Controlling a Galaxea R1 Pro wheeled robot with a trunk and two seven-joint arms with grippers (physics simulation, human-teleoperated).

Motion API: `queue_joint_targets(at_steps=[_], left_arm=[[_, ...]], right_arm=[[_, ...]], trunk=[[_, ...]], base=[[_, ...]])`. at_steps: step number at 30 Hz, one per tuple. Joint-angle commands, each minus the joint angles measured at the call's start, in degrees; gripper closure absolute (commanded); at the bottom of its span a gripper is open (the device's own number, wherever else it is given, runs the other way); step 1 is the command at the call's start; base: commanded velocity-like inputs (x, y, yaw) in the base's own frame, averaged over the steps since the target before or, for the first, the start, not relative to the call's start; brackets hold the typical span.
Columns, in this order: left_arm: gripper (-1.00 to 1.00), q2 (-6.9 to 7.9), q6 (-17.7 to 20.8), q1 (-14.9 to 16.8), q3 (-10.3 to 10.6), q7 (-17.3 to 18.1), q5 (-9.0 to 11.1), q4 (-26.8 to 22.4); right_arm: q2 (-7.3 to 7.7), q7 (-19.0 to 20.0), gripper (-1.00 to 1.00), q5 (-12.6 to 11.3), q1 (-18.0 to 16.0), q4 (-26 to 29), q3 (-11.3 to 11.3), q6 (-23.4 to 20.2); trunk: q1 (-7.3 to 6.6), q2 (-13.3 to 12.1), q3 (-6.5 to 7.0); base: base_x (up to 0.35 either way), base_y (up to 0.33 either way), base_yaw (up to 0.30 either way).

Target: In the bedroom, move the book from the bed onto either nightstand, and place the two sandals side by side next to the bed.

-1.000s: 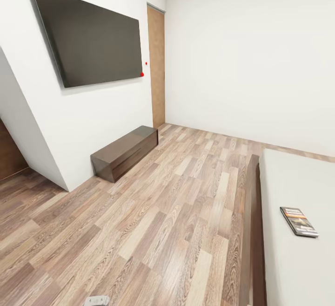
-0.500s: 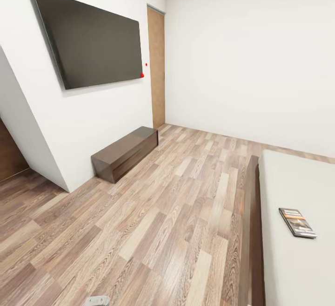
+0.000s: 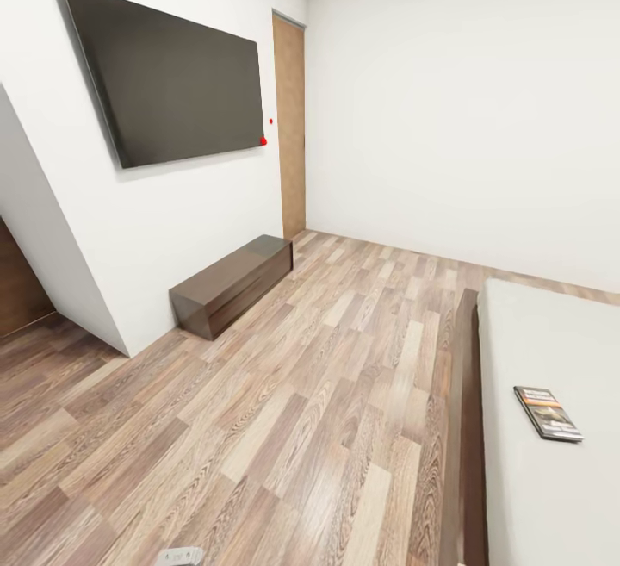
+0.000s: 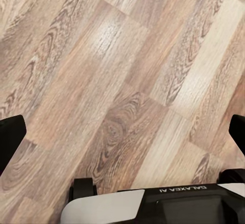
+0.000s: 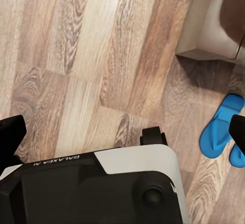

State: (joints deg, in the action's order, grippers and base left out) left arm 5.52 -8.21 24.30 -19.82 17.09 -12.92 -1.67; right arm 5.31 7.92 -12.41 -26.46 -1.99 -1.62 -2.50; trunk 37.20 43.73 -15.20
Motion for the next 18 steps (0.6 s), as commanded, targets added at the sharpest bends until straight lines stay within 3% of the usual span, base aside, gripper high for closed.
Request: queue_joint_targets(at_steps=[1, 18], left_arm=[[-1.00, 0.02, -0.2, 0.0, -0.5, 0.1, -0.6, 0.1], [-1.00, 0.02, -0.2, 0.0, -0.5, 0.1, -0.6, 0.1]], right_arm=[[0.01, 0.3, -1.00, -0.4, -0.1, -0.1, -0.1, -0.1], [0.02, 0.3, -1.00, -0.4, -0.1, -0.1, -0.1, -0.1]], trunk=[[-0.22, -0.4, 0.11], [-3.95, -7.2, 3.16]], base=[[0.000, 0.000, 0.000], [0.000, 0.000, 0.000]])
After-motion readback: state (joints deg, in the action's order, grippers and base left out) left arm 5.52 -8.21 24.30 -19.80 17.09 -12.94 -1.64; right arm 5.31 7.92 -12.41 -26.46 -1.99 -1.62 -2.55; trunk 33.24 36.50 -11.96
